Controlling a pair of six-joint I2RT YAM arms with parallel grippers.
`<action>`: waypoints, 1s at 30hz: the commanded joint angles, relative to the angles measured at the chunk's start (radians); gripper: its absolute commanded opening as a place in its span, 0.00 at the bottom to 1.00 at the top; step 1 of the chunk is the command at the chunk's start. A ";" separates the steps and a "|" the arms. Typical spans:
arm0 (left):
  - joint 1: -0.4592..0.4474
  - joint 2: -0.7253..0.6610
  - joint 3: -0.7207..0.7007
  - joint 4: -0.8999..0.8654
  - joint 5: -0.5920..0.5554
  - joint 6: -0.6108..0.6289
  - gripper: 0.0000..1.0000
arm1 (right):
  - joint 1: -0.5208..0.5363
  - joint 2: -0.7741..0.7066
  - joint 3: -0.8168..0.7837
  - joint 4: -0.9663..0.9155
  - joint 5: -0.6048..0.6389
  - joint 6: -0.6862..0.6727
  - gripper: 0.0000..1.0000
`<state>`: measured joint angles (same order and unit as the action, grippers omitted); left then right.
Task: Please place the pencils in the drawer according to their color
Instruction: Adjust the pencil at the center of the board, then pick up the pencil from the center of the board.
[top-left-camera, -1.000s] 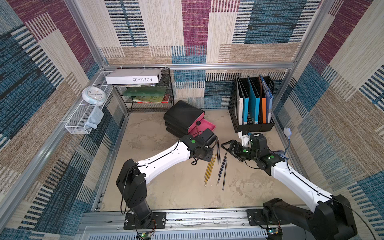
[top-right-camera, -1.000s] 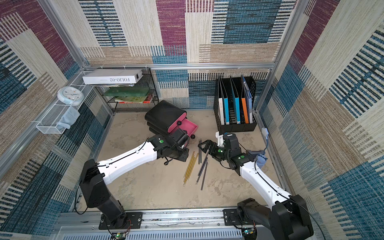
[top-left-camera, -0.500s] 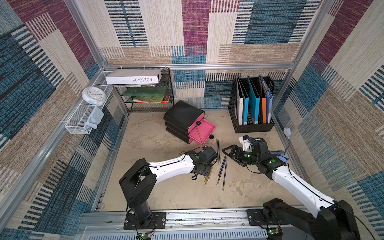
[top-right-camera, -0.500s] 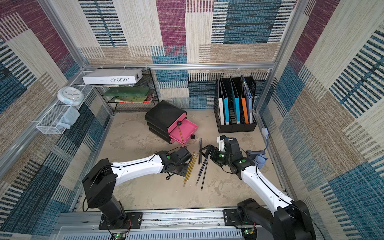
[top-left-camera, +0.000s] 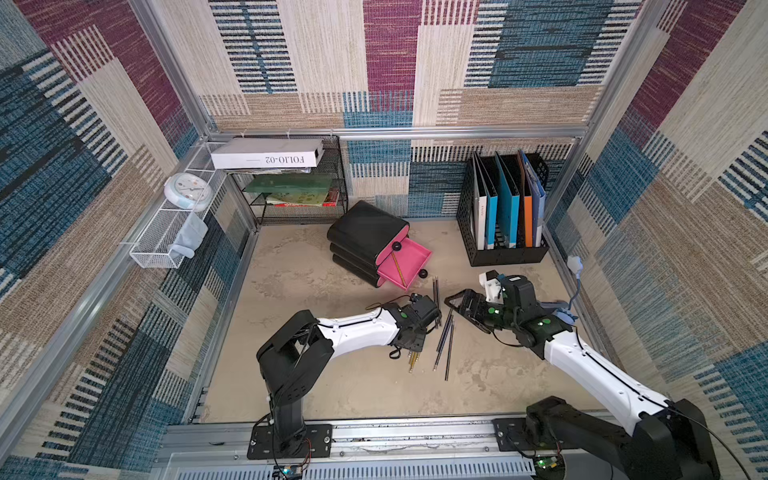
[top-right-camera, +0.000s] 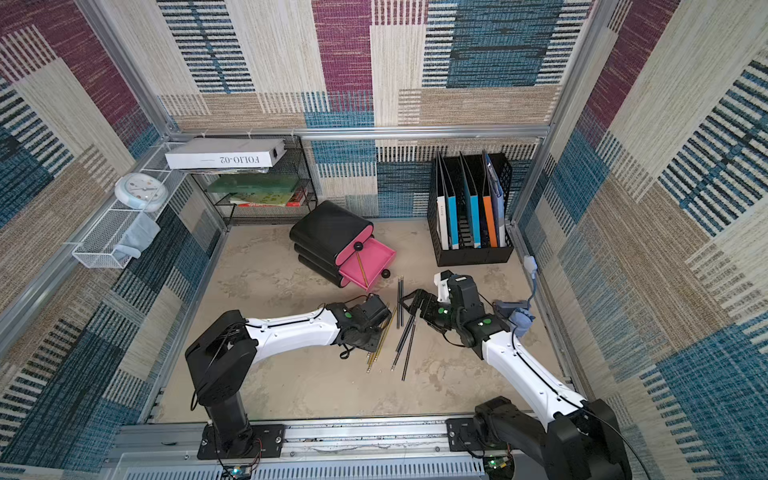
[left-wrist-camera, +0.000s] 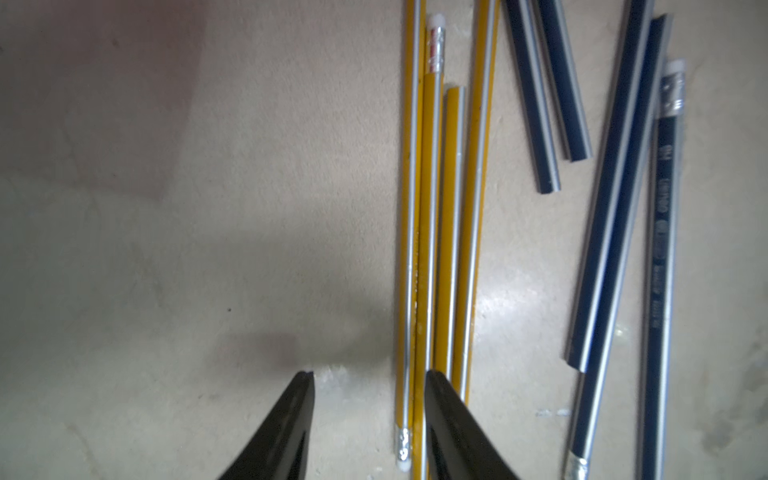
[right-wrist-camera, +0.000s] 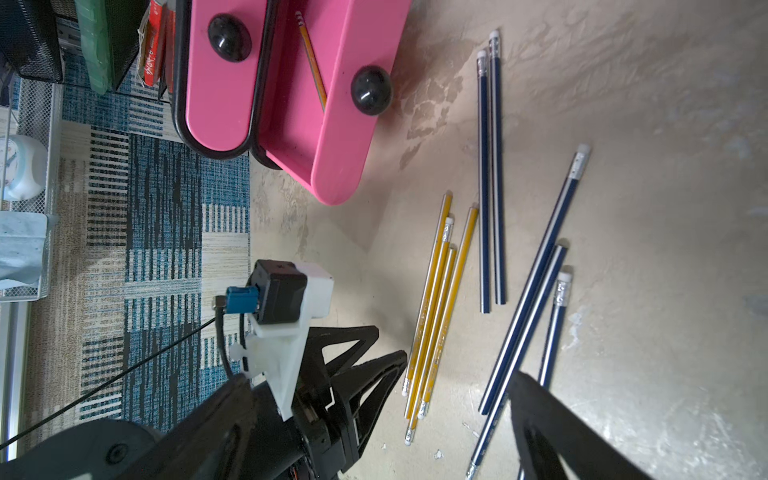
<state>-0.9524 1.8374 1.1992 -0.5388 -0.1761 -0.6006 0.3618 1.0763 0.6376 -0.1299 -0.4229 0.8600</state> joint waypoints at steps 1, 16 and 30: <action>0.000 0.018 0.011 0.001 -0.022 0.003 0.47 | 0.000 0.004 0.008 -0.004 0.006 -0.008 0.99; 0.000 0.078 0.028 -0.060 -0.044 -0.036 0.41 | 0.000 0.020 0.026 0.003 0.009 -0.015 0.99; 0.001 0.170 0.117 -0.202 -0.014 -0.053 0.12 | -0.002 0.018 0.052 -0.009 0.019 -0.026 0.99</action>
<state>-0.9539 1.9671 1.3025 -0.6022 -0.2142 -0.6441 0.3599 1.0996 0.6811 -0.1318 -0.4118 0.8452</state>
